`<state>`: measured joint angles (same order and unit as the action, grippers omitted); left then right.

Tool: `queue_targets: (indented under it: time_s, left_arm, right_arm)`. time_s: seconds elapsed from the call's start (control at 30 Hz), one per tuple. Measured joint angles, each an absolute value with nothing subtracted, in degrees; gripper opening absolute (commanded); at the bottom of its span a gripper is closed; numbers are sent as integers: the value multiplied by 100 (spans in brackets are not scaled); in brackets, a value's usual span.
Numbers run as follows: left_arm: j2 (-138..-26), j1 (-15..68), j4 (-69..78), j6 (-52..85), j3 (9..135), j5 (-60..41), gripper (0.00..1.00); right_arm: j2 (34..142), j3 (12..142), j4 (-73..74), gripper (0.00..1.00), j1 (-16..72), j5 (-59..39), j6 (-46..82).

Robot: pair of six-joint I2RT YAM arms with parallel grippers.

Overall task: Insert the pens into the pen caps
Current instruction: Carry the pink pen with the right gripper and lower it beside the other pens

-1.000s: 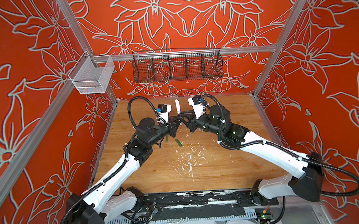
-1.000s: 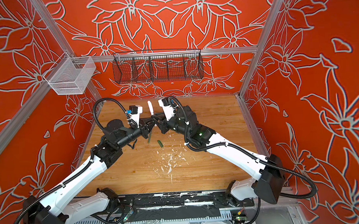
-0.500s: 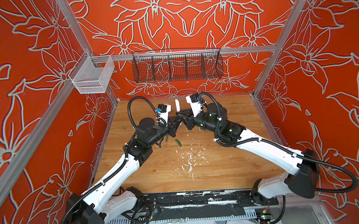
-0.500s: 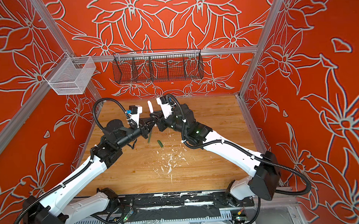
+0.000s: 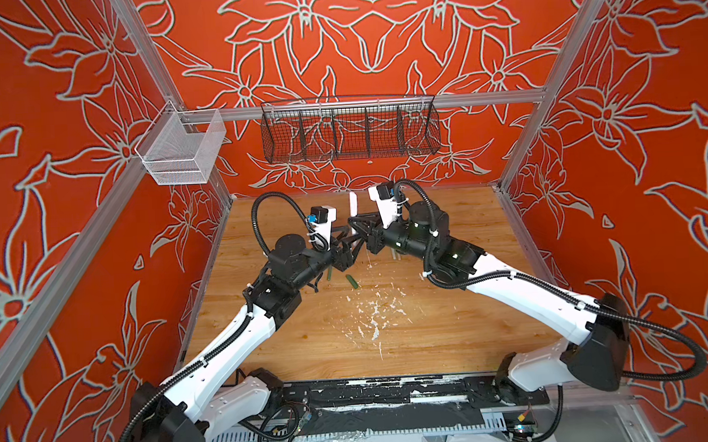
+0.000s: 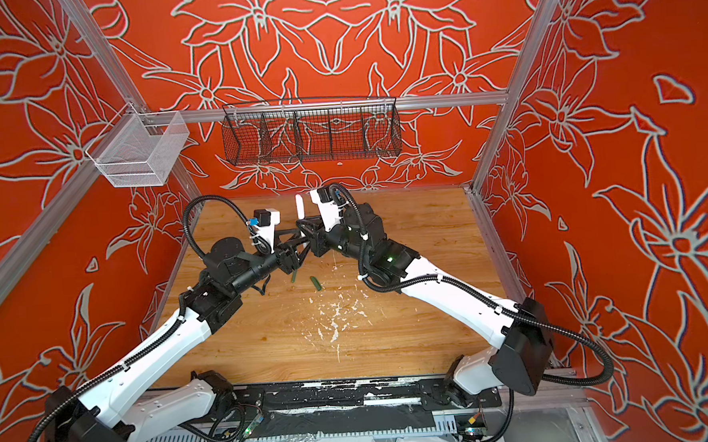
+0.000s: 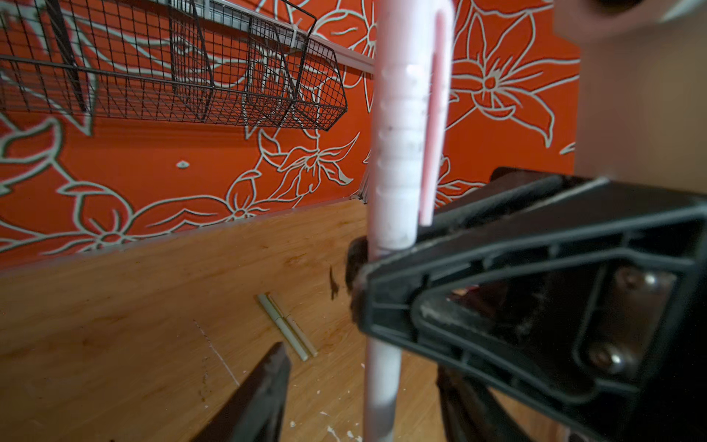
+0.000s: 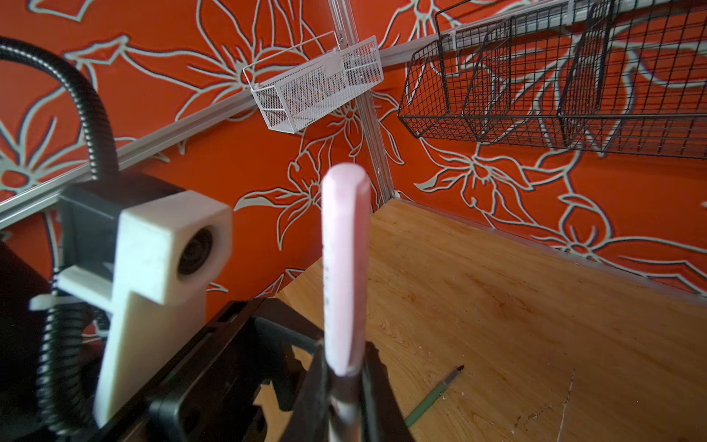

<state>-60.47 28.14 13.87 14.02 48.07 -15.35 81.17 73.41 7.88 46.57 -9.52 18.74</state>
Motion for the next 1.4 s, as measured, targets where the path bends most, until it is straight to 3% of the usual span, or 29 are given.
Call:
queue_targets:
  time_s: [0.17, 0.3, 0.53, 0.9, 1.4]
  left_arm:
    - [-6012, 2814, 1382, 1490, 4805, -1041, 79]
    - [-6010, 2814, 1076, 1693, 4836, -91, 80]
    - [-6173, 2812, 427, 2034, 5074, 1157, 80]
    - [-6213, 2814, 252, 2082, 5074, 1435, 80]
    - [-6222, 2812, 255, 2082, 5074, 1435, 80]
  right_arm:
    - [7937, 7236, 515, 2, 4206, -843, 1929]
    - [7872, 6928, 23, 5, 3439, -847, 2040]
    - [9100, 7054, -1476, 8, 2399, -1011, 2001]
    - [11465, 8503, -2475, 8, 2071, -1179, 1931]
    - [12451, 9310, -2864, 9, 1833, -1332, 1953]
